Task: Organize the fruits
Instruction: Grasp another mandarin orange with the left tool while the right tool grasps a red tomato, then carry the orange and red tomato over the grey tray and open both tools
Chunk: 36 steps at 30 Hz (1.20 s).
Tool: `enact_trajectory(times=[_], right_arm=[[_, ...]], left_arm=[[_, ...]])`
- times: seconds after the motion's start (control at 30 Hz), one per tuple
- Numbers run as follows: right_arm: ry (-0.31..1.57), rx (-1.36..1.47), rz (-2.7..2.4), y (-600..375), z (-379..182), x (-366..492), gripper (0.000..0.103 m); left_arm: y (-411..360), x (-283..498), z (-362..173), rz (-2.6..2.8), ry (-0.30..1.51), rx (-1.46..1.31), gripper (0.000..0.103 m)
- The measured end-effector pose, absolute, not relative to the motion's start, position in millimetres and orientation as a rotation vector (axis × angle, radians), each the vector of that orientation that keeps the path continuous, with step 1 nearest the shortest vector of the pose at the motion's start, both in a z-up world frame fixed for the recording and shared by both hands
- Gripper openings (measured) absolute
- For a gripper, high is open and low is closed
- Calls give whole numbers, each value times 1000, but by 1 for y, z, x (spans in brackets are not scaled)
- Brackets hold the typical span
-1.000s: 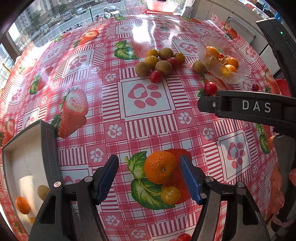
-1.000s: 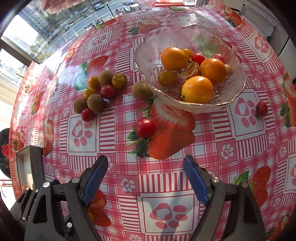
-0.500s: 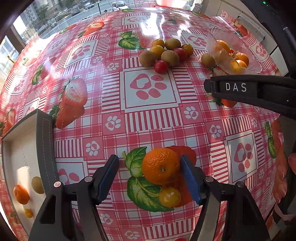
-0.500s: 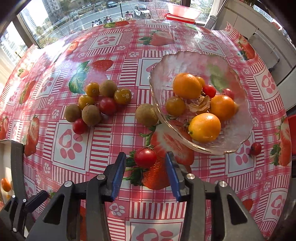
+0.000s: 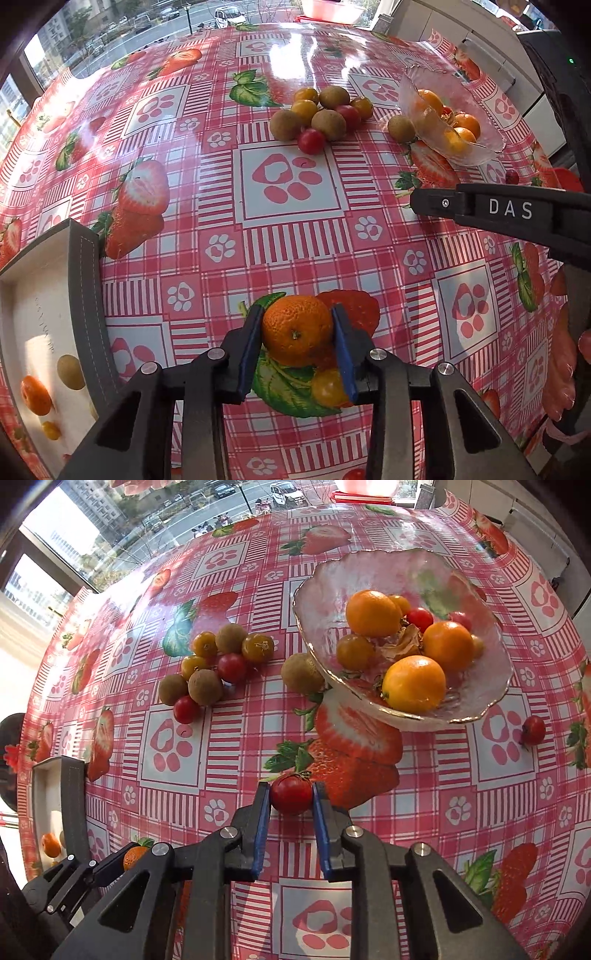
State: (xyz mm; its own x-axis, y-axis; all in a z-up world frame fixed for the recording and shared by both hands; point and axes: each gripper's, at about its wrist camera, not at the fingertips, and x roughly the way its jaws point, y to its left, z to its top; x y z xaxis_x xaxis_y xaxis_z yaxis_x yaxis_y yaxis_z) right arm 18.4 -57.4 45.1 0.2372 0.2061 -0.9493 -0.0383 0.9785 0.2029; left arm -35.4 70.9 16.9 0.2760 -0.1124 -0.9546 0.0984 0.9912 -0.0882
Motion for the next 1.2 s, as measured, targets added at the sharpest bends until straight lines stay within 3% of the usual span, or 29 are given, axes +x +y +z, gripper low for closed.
enact_trajectory(times=[0.7, 1.2], right_arm=[[1372, 220, 217, -38, 64, -37, 24], [1374, 132, 352, 52, 79, -50, 24]], left_arm=[[127, -70, 59, -142, 1230, -94, 38], [200, -108, 71, -15, 1206, -160, 38]])
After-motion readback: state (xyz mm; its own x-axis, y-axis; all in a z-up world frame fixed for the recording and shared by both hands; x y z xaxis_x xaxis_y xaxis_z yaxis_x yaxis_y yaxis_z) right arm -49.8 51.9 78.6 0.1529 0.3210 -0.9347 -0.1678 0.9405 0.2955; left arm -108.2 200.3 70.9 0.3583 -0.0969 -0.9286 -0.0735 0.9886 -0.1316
